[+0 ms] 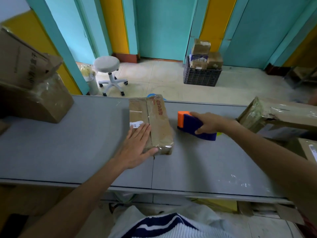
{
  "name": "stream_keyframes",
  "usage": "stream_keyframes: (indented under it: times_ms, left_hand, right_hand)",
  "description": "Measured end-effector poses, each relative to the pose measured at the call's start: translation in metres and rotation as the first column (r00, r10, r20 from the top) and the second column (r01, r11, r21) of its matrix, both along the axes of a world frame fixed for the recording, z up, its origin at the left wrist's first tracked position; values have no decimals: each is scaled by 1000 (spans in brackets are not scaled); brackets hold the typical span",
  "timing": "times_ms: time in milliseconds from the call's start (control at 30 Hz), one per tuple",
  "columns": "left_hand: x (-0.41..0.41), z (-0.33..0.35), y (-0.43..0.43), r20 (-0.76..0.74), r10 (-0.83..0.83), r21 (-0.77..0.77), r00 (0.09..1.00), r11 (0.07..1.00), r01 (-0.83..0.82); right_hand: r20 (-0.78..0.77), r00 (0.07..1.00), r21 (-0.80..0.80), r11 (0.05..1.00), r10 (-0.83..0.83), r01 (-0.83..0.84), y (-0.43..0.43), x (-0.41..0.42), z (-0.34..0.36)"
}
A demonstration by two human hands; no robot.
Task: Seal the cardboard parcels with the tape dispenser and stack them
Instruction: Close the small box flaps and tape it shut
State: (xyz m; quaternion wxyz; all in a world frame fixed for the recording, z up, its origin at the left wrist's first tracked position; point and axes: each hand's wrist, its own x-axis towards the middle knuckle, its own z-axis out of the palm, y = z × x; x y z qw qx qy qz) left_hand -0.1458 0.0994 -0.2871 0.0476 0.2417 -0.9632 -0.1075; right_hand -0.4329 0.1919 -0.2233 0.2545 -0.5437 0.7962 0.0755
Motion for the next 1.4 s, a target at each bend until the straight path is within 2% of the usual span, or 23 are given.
stream_keyframes:
  times_ms: [33, 100, 167, 233, 333, 467, 500, 567, 633, 667, 700, 767, 833, 1000, 1067, 1100, 1167, 1200, 1300, 1400]
  left_hand:
    - [2, 1, -1, -76, 0, 78, 997, 997, 6]
    - [3, 6, -2, -290, 113, 292, 950, 956, -24]
    - [4, 10, -2, -426, 232, 393, 875, 918, -52]
    - [9, 6, -6, -474, 220, 288, 853, 954, -86]
    - [19, 0, -12, -415, 199, 137, 888, 978, -155]
    - [32, 3, -6, -473, 277, 158, 836, 961, -229]
    - [36, 4, -6, -485, 317, 183, 815, 948, -259]
    - [45, 9, -7, -476, 354, 244, 805, 933, -266]
    - [51, 9, -9, -417, 339, 261, 843, 933, -246]
    - [53, 8, -8, -381, 331, 272, 863, 933, -237]
    - [53, 6, -7, -359, 324, 287, 875, 931, -226]
    - [54, 3, -5, -363, 301, 315, 882, 930, -188]
    - [54, -3, -4, -406, 241, 267, 882, 954, -138]
    - [56, -21, -4, -499, 188, 175, 846, 978, -115]
    - [52, -24, -8, -525, 125, 10, 842, 990, -141]
    - [49, -25, -9, -530, 71, -116, 845, 981, -156]
    - [41, -24, -6, -506, -3, -336, 862, 922, -194]
    - [38, -23, -2, -499, 6, -370, 867, 903, -219]
    - [37, -29, 5, -505, 108, -301, 856, 908, -292]
    - [36, -29, 11, -479, 181, -206, 859, 928, -311]
  right_hand:
    - [-45, 999, -72, 997, -25, 21, 7, -1, -5]
    - [-74, 994, -168, 984, -81, 67, 25, 1, -25]
    - [-92, 990, -177, 980, -105, 88, 42, 9, -49]
    - [-116, 986, -206, 974, -115, 90, 47, 13, -64]
    - [-193, 973, -257, 963, -129, 77, 38, 10, -63]
    - [-362, 916, -196, 975, -171, 104, 40, 13, -57]
    - [-416, 891, -246, 966, -184, 84, 41, 16, -53]
    - [-452, 865, -463, 886, -215, -22, 42, 24, -44]
    - [-374, 916, -680, 715, -146, -163, 37, 40, -39]
    - [-263, 964, -737, 654, -47, -169, 34, 52, -37]
    - [-103, 992, -755, 643, 76, -128, 30, 64, -37]
    - [164, 942, -718, 690, 293, -89, 23, 86, -42]
    - [237, 887, -744, 661, 396, -97, 15, 93, -56]
    - [241, 877, -801, 595, 416, -62, 11, 91, -73]
    - [130, 884, -854, 504, 449, -130, 10, 92, -77]
    - [17, 898, -884, 427, 440, -193, 9, 93, -81]
    - [-245, 911, -886, 304, 333, -349, 9, 96, -90]
    - [-318, 911, -873, 293, 261, -389, 9, 100, -94]
    - [-331, 926, -868, 326, 184, -375, 12, 105, -99]
    - [-228, 926, -879, 345, 301, -329, 14, 100, -98]
